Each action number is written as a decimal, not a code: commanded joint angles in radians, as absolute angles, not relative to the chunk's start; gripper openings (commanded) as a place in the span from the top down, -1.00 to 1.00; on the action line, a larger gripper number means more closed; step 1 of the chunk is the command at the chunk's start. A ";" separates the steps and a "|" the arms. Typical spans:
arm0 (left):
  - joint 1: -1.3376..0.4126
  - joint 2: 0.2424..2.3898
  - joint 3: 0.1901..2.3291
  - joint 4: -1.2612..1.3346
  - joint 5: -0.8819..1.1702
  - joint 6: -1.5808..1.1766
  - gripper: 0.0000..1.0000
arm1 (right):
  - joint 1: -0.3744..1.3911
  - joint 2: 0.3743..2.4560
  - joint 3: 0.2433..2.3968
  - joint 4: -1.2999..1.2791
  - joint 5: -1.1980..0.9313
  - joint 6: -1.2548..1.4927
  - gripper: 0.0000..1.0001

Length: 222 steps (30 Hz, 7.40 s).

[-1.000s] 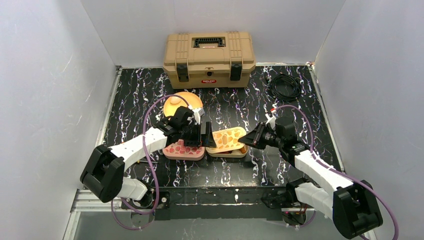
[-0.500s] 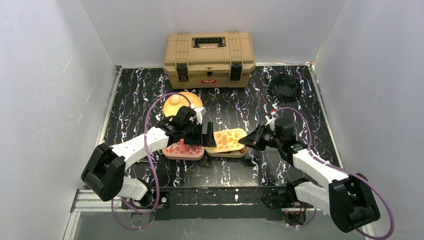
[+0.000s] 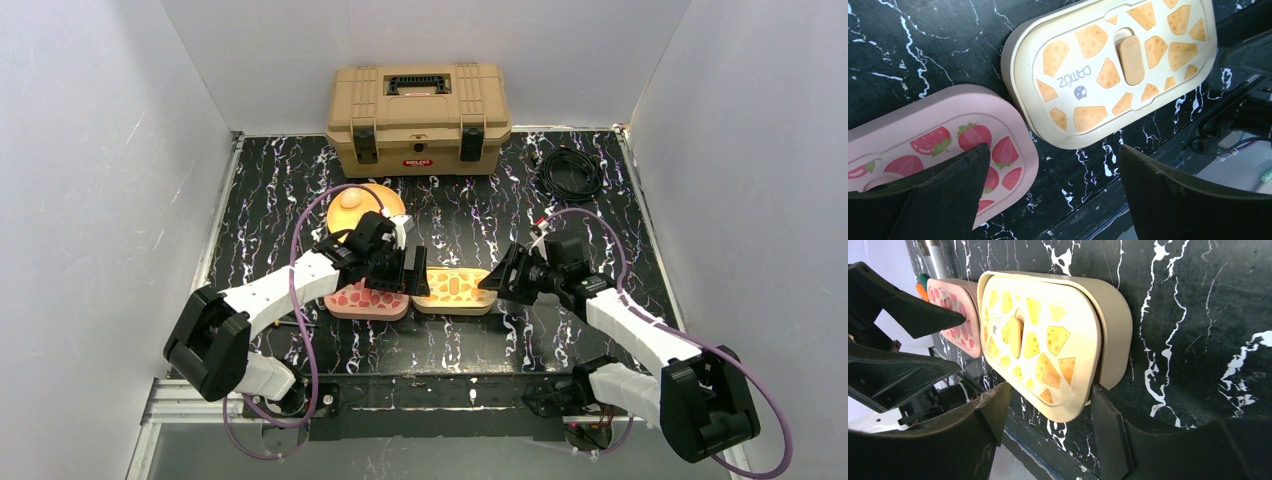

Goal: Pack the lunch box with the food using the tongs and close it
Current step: Close the box lid on the packing box.

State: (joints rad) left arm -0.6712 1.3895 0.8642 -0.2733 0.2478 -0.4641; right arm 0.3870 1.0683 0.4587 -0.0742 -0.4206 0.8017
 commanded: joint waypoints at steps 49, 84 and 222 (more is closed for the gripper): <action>-0.683 1.704 1.303 -0.635 0.251 -0.210 -0.97 | 0.389 1.076 0.426 -0.118 -0.345 0.735 0.44; -0.692 1.688 1.221 -0.578 0.404 -0.273 -0.94 | 0.390 0.863 0.474 -0.416 -0.253 0.641 -0.34; -0.692 1.892 1.254 -0.560 0.372 -0.303 -0.18 | 0.506 1.256 0.527 -0.341 0.017 0.614 0.05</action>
State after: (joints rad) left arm -0.6250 1.8816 1.2850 -0.5800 0.4339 -0.3595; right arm 0.4915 1.2526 0.5850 -0.1452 -0.0975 0.6346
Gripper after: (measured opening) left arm 0.576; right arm 0.454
